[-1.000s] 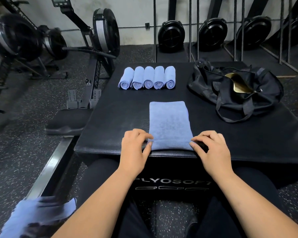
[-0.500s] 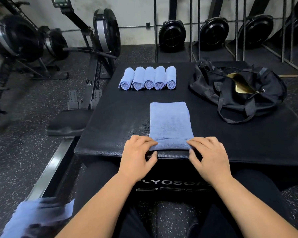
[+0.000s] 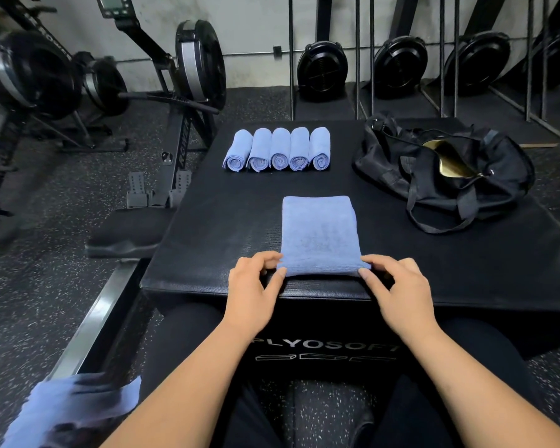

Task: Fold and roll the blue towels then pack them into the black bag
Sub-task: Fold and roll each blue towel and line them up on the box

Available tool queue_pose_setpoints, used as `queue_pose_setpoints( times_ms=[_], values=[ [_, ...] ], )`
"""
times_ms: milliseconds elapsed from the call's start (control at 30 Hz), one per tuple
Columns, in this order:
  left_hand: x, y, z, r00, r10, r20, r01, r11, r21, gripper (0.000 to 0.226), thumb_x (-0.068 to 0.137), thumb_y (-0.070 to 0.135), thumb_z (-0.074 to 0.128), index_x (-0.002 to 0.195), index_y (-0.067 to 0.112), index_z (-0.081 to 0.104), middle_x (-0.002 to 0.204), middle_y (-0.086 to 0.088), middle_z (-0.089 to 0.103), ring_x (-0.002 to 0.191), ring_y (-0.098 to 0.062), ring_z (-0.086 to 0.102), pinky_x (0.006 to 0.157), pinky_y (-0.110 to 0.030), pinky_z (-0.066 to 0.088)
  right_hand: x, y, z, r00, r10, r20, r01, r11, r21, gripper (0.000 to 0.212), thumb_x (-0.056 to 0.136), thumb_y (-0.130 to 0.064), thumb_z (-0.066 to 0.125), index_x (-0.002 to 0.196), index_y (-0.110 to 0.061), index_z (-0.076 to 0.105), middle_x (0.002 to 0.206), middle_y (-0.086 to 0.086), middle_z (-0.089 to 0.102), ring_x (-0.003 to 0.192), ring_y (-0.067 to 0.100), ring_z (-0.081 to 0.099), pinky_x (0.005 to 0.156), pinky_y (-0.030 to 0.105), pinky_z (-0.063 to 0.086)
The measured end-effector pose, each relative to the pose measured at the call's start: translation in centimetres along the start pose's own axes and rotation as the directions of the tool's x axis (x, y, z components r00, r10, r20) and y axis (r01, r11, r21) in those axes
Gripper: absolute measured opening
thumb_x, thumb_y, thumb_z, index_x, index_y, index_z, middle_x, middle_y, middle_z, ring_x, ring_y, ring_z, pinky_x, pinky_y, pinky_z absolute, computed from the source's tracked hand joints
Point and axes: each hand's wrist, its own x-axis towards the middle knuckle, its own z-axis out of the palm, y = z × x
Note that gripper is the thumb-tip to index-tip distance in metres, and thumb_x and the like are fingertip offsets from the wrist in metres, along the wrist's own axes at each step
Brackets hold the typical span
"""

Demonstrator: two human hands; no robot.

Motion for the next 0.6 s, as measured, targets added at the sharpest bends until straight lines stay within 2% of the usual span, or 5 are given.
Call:
queue_pose_setpoints(
  times_ms=[233, 333, 400, 467, 600],
  values=[
    [-0.5, 0.4, -0.3, 1.0, 0.016, 0.01, -0.017, 0.999, 0.031, 0.016, 0.105, 0.033, 0.063, 0.115, 0.037, 0.074, 0.093, 0.027, 0.054, 0.112, 0.008, 0.041, 0.103, -0.035, 0.039, -0.3, -1.0, -0.8, 0.998, 0.042, 0.04, -0.047, 0.99, 0.137, 0.018, 0.089, -0.036, 0.082, 0.098, -0.05, 0.077, 0.092, -0.009, 0.064, 0.093, 0.001, 0.062, 0.084, 0.017, 0.045],
    [-0.4, 0.3, -0.1, 0.999, 0.041, -0.001, -0.041, 0.997, 0.058, 0.014, 0.104, 0.034, 0.064, 0.109, 0.036, 0.076, 0.093, 0.028, 0.059, 0.11, 0.002, 0.045, 0.101, -0.036, 0.042, -0.4, -1.1, -0.6, 0.999, 0.047, 0.018, -0.049, 0.991, 0.127, 0.017, 0.088, -0.037, 0.082, 0.097, -0.05, 0.077, 0.09, -0.009, 0.065, 0.092, 0.001, 0.061, 0.081, 0.018, 0.044],
    [-0.1, -0.2, 0.1, 0.997, 0.07, -0.01, -0.069, 0.994, 0.082, 0.012, 0.103, 0.036, 0.064, 0.105, 0.037, 0.076, 0.098, 0.025, 0.064, 0.109, -0.005, 0.048, 0.099, -0.037, 0.044, -0.4, -1.1, -0.3, 0.999, 0.036, 0.004, -0.037, 0.995, 0.092, 0.015, 0.089, -0.038, 0.08, 0.1, -0.048, 0.077, 0.089, -0.013, 0.065, 0.095, 0.005, 0.057, 0.081, 0.022, 0.045],
    [0.2, -0.4, 0.3, 0.998, 0.067, -0.019, -0.065, 0.996, 0.063, 0.01, 0.102, 0.035, 0.066, 0.105, 0.038, 0.075, 0.105, 0.02, 0.061, 0.112, -0.008, 0.046, 0.098, -0.028, 0.042, -0.2, -0.7, 0.0, 1.0, -0.029, -0.007, 0.029, 1.0, -0.011, 0.013, 0.092, -0.039, 0.078, 0.104, -0.044, 0.078, 0.093, -0.02, 0.066, 0.098, 0.009, 0.051, 0.085, 0.028, 0.047],
    [0.4, 0.0, 0.1, 0.992, 0.11, -0.055, -0.11, 0.994, 0.016, 0.015, 0.098, 0.022, 0.074, 0.107, 0.035, 0.075, 0.112, 0.021, 0.06, 0.118, -0.007, 0.044, 0.098, -0.017, 0.038, 0.1, 0.3, 0.3, 0.99, -0.132, -0.053, 0.128, 0.989, -0.076, 0.014, 0.09, -0.03, 0.081, 0.104, -0.034, 0.079, 0.11, -0.02, 0.059, 0.104, 0.014, 0.048, 0.093, 0.012, 0.037]
  ],
)
